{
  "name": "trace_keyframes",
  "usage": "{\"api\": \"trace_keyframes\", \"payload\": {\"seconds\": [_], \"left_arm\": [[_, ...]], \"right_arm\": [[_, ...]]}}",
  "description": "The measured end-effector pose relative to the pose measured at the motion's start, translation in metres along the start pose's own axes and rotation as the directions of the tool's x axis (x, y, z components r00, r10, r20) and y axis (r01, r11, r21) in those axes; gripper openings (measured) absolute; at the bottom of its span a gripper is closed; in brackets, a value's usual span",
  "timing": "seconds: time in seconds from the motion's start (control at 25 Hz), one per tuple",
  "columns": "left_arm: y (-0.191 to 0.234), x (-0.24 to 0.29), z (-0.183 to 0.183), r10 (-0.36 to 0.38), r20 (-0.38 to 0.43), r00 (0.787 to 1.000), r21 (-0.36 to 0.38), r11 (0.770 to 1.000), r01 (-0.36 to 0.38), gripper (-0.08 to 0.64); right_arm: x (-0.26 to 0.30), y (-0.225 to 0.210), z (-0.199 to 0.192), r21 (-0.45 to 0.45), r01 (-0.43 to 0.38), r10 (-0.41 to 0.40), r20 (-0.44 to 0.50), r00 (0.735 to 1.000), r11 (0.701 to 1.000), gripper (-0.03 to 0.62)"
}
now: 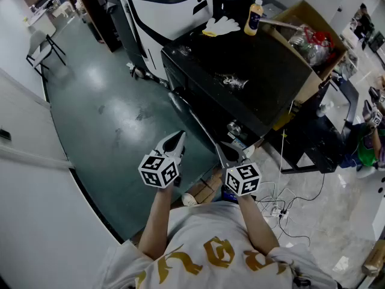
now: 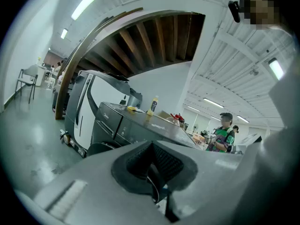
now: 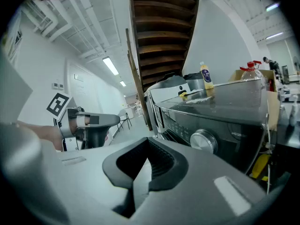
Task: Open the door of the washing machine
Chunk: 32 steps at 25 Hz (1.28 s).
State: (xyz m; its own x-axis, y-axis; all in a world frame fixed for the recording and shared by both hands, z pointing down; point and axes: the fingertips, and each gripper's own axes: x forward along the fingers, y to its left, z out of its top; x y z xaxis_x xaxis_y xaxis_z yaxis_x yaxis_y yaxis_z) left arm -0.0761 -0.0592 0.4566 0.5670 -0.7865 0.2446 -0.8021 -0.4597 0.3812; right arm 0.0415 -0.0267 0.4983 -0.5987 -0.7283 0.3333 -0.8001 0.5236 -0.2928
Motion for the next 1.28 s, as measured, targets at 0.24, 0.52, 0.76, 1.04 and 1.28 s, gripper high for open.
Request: {"api": "trace_keyframes", "payload": {"seconds": [0.24,0.52,0.76,1.04,1.28], "left_arm": [[0.006,0.003,-0.003,0.004,-0.008,1.000,-0.013,1.000,-0.004,0.000],[0.009,0.008,-0.008,0.012,-0.006,1.000,-0.045,0.999,-0.012,0.000],[0.019,0.025,-0.022,0.041,-0.014,0.999,-0.104,0.994,-0.042,0.107],[0.030,0.076,-0.056,0.033,-0.111,0.993,-0.177,0.983,-0.052,0.142],[0.039,0.113,-0.088,0.066,-0.216,0.974,-0.180,0.978,-0.106,0.150]], "right_arm": [[0.003,-0.001,-0.003,0.000,0.001,-0.001,-0.006,1.000,1.000,0.023],[0.001,-0.016,-0.008,0.025,0.068,-0.068,-0.024,0.997,0.997,0.023],[-0.006,-0.030,-0.011,0.061,0.087,-0.084,-0.049,0.995,0.994,0.085],[-0.016,-0.057,-0.024,0.064,0.131,-0.125,-0.096,0.987,0.989,0.118],[-0.018,-0.077,-0.034,0.082,0.146,-0.134,-0.135,0.982,0.986,0.118]]}}
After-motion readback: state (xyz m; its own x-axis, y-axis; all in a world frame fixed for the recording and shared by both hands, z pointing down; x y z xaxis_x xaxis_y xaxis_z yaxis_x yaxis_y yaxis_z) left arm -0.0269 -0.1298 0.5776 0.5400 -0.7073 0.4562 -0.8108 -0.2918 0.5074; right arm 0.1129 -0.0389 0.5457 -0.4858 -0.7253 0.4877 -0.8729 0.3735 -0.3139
